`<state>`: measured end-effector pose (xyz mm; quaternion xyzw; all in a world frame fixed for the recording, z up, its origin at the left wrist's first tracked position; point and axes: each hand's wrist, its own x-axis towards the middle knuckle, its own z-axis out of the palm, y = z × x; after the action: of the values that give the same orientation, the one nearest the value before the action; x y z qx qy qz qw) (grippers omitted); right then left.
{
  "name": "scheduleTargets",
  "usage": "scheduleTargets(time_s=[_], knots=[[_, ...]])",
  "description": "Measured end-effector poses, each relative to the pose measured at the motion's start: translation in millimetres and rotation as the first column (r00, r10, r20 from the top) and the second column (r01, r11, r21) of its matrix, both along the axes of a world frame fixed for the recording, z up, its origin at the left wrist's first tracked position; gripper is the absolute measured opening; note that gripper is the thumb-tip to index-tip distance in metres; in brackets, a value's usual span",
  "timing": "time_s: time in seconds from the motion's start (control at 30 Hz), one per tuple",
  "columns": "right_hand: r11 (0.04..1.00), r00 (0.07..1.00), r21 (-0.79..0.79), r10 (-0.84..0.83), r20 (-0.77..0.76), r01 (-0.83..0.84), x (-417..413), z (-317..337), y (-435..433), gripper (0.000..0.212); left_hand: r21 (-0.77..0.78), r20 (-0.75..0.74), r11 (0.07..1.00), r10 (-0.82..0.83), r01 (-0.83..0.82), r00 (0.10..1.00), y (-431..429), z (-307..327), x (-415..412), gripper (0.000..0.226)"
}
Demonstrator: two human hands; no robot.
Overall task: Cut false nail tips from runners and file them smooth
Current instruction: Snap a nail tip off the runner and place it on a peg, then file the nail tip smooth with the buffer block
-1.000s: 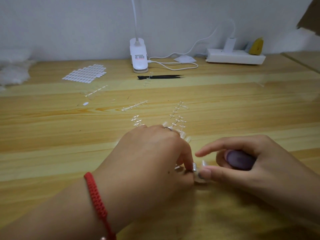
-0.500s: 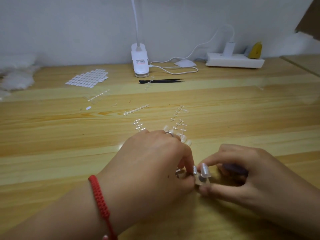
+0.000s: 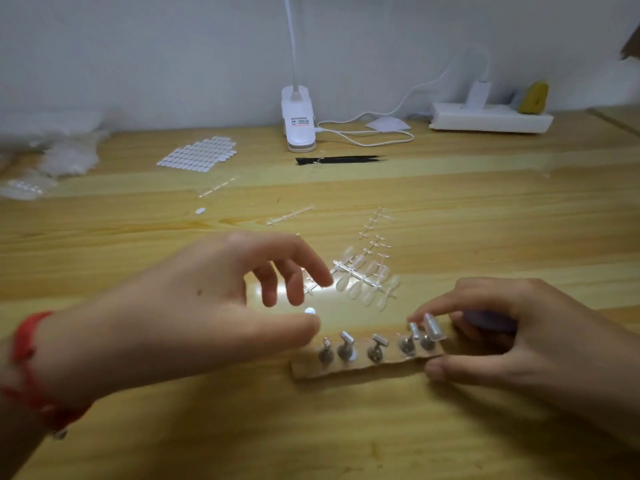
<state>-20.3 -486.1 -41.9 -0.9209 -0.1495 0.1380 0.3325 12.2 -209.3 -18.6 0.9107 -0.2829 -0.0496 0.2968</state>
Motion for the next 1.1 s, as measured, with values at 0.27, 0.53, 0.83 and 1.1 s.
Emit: scheduleTargets(time_s=[0.27, 0.53, 0.83, 1.1], knots=[[1.0, 1.0, -0.023, -0.006, 0.023, 0.007, -0.7, -2.3, 3.1, 0.045, 0.186, 0.231, 0.98, -0.116, 0.073, 0.966, -37.9, -23.3, -22.5, 0.041], [1.0, 0.999, -0.027, -0.001, 0.036, 0.002, -0.6, -3.8, 2.4, 0.046, 0.094, 0.231, 0.994, -0.076, 0.055, 0.97, -46.9, -23.7, -20.7, 0.038], [0.997, 0.997, -0.058, 0.038, -0.065, -0.042, 4.0, 3.0, 2.4, 0.054, 0.072, 0.209, 0.99, -0.134, 0.121, 0.969, -42.9, -25.4, -17.0, 0.043], [0.965, 0.991, 0.229, -0.134, -0.003, 0.131, 40.9, 28.1, 6.6, 0.042, -0.708, -0.284, 0.659, 0.064, -0.254, 0.957, -18.1, -25.1, 14.2, 0.016]])
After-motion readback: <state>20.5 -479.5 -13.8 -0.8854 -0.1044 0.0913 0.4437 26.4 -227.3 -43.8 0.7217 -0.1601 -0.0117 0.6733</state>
